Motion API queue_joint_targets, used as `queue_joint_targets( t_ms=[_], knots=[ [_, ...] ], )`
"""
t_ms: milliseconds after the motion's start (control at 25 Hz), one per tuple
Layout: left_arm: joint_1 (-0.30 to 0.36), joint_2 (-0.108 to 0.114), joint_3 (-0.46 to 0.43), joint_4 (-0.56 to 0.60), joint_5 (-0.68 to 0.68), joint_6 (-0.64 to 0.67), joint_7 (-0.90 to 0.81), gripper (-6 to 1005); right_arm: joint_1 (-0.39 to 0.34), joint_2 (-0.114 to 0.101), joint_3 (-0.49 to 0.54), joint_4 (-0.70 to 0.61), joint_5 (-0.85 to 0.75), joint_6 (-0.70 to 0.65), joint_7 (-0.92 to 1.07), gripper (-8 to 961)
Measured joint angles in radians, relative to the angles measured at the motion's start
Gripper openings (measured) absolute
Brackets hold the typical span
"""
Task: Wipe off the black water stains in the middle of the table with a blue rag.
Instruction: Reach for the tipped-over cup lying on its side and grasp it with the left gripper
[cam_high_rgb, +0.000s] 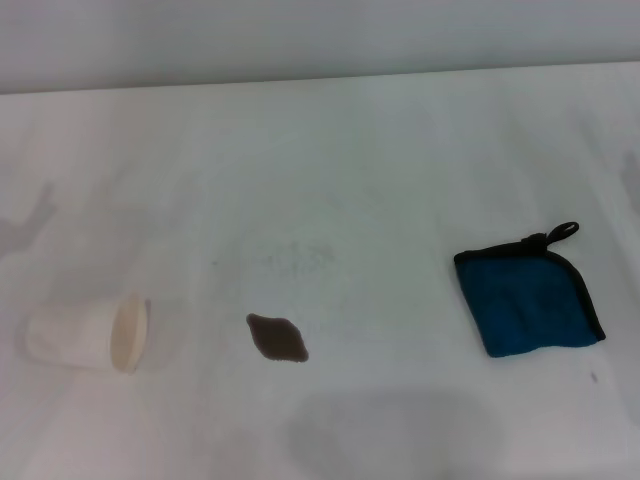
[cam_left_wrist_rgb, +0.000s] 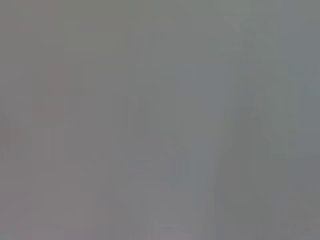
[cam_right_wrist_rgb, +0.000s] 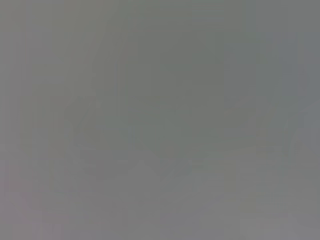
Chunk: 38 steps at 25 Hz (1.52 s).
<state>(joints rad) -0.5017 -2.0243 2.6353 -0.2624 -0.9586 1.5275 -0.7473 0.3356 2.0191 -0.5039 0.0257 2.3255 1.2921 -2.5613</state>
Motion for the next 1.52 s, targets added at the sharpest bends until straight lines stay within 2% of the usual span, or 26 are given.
queue_joint_targets(
  t_ms=[120, 160, 200, 240, 480, 520, 560, 680, 880, 960, 1120, 1200, 1240, 1280, 1400, 1520],
  knots=[
    [-0.024, -0.008, 0.085, -0.143, -0.001, 0.014, -0.151, 861, -0.001, -0.001, 0.006, 0.000, 0.001, 0.000, 0.012, 720],
    [-0.037, -0.015, 0.150, -0.238, -0.004, 0.019, -0.257, 861, 0.000, -0.001, 0.007, 0.000, 0.001, -0.001, 0.013, 721],
    [-0.041, -0.017, 0.161, -0.260, -0.004, 0.022, -0.283, 862, 0.002, 0.000, 0.007, 0.002, 0.001, -0.002, 0.013, 721],
    [-0.050, -0.022, 0.192, -0.331, -0.001, 0.033, -0.345, 862, 0.003, 0.000, 0.007, 0.006, 0.001, -0.002, 0.014, 721],
    [-0.102, -0.023, 0.212, -0.612, 0.061, 0.164, -0.542, 862, 0.012, 0.003, 0.009, 0.038, 0.002, -0.003, 0.015, 721],
    [-0.102, -0.023, 0.212, -0.612, 0.061, 0.164, -0.542, 862, 0.013, 0.003, 0.009, 0.043, 0.002, -0.002, 0.015, 721],
    [-0.138, -0.017, 0.212, -0.703, 0.128, 0.205, -0.595, 862, 0.013, 0.003, 0.009, 0.046, 0.002, -0.002, 0.014, 720],
    [-0.192, -0.014, 0.213, -0.784, 0.238, 0.238, -0.628, 862, 0.012, 0.003, 0.009, 0.049, 0.002, 0.000, 0.014, 720],
    [-0.343, -0.009, 0.214, -0.917, 0.527, 0.306, -0.650, 862, 0.011, 0.003, 0.009, 0.051, 0.005, 0.002, 0.015, 721],
    [-0.399, 0.004, 0.214, -0.936, 0.627, 0.323, -0.650, 862, 0.012, 0.002, 0.008, 0.051, 0.007, 0.001, 0.021, 721],
    [-0.521, 0.056, 0.215, -0.917, 0.854, 0.364, -0.625, 861, 0.013, 0.001, 0.009, 0.049, 0.008, -0.003, 0.031, 721],
    [-0.573, 0.071, 0.216, -0.897, 0.963, 0.369, -0.584, 861, 0.013, 0.002, 0.009, 0.050, 0.007, -0.006, 0.031, 720],
    [-0.630, 0.078, 0.216, -0.879, 1.082, 0.373, -0.531, 861, 0.013, 0.002, 0.008, 0.050, 0.006, -0.007, 0.031, 720],
    [-0.630, 0.078, 0.216, -0.879, 1.082, 0.373, -0.531, 861, 0.012, 0.002, 0.008, 0.050, 0.005, -0.007, 0.031, 720],
    [-0.712, 0.081, 0.217, -0.850, 1.270, 0.383, -0.450, 861, 0.008, 0.002, 0.006, 0.050, 0.003, -0.003, 0.031, 720],
    [-0.769, 0.068, 0.218, -0.811, 1.431, 0.393, -0.361, 861, 0.005, 0.002, 0.006, 0.062, 0.002, -0.002, 0.032, 720]
  ],
)
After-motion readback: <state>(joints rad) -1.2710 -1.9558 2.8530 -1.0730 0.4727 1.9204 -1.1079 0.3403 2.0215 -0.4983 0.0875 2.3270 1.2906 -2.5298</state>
